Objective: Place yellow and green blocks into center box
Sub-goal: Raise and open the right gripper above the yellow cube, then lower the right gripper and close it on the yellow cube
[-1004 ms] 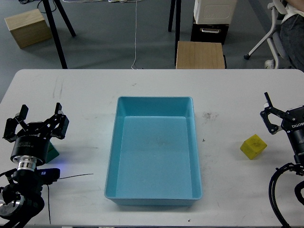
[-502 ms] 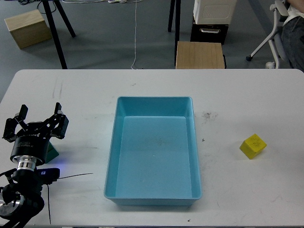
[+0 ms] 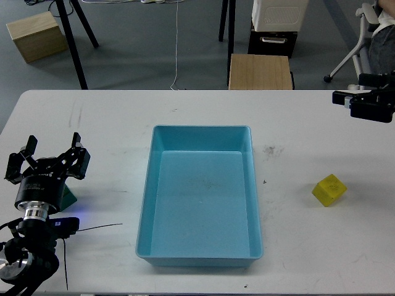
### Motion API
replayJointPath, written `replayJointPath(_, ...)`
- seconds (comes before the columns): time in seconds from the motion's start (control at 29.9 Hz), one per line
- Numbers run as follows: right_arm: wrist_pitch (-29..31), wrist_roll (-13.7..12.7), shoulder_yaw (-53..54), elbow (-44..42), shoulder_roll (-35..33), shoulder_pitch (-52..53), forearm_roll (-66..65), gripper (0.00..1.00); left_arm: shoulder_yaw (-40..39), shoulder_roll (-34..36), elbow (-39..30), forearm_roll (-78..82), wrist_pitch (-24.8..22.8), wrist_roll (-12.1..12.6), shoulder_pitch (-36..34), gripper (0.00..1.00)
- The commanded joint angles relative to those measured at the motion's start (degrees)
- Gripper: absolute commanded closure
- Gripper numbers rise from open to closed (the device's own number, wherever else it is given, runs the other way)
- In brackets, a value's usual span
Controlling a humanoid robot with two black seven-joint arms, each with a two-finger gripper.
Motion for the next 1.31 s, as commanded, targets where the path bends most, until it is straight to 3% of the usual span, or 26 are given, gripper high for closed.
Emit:
replayJointPath(0.0, 0.0, 0.1, -13.1, -0.1, -4.0, 8.9, -2.5, 0.03, 0.0, -0.1, 0.1, 0.0, 0.0, 0.0, 0.0, 0.00)
replayJointPath(0.33, 2.6, 0.1, -34.0, -1.3, -5.7, 18.0, -3.2, 0.03, 0.0, -1.0, 0.2, 0.0, 0.0, 0.0, -0.1, 0.00)
replayJointPath(1.27, 2.6, 0.1, -42.9, -12.1, 9.2, 18.0, -5.9, 0.03, -0.2, -2.3, 0.7, 0.0, 0.0, 0.0, -0.6, 0.00)
